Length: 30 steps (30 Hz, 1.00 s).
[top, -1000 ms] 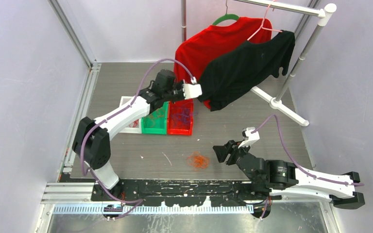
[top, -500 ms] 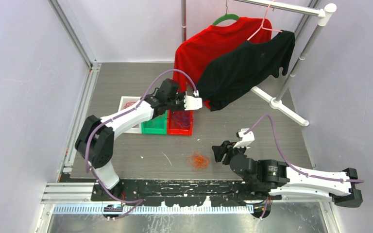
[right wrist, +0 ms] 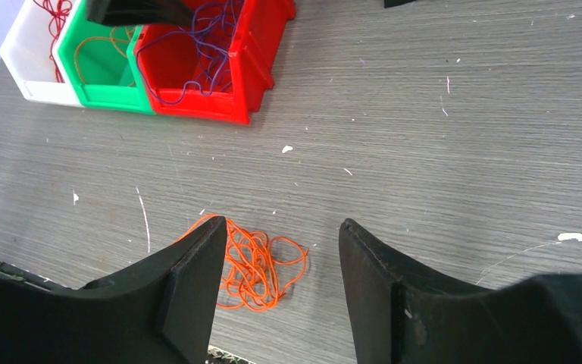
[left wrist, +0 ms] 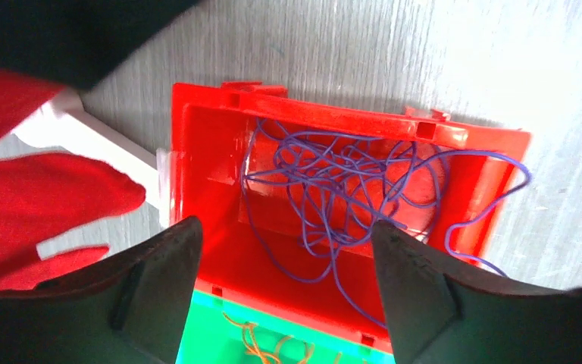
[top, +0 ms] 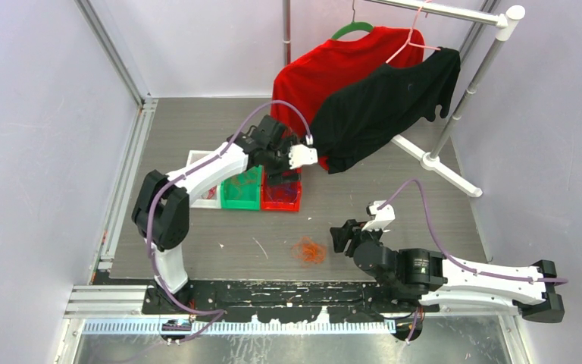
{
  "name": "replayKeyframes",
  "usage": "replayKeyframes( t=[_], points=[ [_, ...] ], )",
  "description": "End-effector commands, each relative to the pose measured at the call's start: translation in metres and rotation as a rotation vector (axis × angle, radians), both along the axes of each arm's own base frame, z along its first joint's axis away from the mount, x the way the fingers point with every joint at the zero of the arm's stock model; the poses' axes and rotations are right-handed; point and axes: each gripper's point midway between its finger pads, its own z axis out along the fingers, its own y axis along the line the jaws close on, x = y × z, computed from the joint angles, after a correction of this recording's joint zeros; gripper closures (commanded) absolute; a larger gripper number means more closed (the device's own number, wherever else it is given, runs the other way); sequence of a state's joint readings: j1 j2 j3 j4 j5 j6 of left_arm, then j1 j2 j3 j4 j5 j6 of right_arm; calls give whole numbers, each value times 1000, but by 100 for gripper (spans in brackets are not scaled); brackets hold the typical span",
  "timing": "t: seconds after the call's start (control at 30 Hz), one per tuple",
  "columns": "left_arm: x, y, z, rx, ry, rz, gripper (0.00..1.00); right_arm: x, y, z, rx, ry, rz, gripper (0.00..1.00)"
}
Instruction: Untangle the cables
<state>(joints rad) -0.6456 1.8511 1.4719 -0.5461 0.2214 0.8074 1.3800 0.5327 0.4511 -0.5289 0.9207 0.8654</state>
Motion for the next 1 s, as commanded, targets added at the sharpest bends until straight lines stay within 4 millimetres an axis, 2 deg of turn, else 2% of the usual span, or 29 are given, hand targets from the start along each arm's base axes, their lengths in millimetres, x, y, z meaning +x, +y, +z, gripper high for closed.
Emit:
replayKeyframes(
  t=[0.0, 0.13, 0.2, 0.37, 0.53, 0.73, 0.87, 0.97],
  points=[
    [-9, 7, 52, -58, 53, 2, 11, 3, 6, 21, 63, -13, -20, 39],
    [-3, 5, 98, -138, 6, 8, 1, 0, 16, 15, 28, 9, 17, 37],
    [-8, 4, 119, -168, 0, 3, 0, -3, 25, 10, 2, 24, 47, 36],
    [-52, 21, 146, -167, 138, 19, 0, -16, 56, -10, -54, 86, 181, 35],
    [-104, 45, 147, -175, 231, 35, 1, -27, 75, -37, -102, 134, 274, 39],
    [-165, 62, 130, -225, 360, 20, 2, -23, 73, -56, -154, 131, 252, 45],
    [-192, 50, 117, -303, 463, 49, 6, -17, 66, -59, -163, 115, 217, 49],
    [-195, 22, 104, -333, 472, 78, 6, -14, 59, -53, -120, 111, 174, 50]
  ],
)
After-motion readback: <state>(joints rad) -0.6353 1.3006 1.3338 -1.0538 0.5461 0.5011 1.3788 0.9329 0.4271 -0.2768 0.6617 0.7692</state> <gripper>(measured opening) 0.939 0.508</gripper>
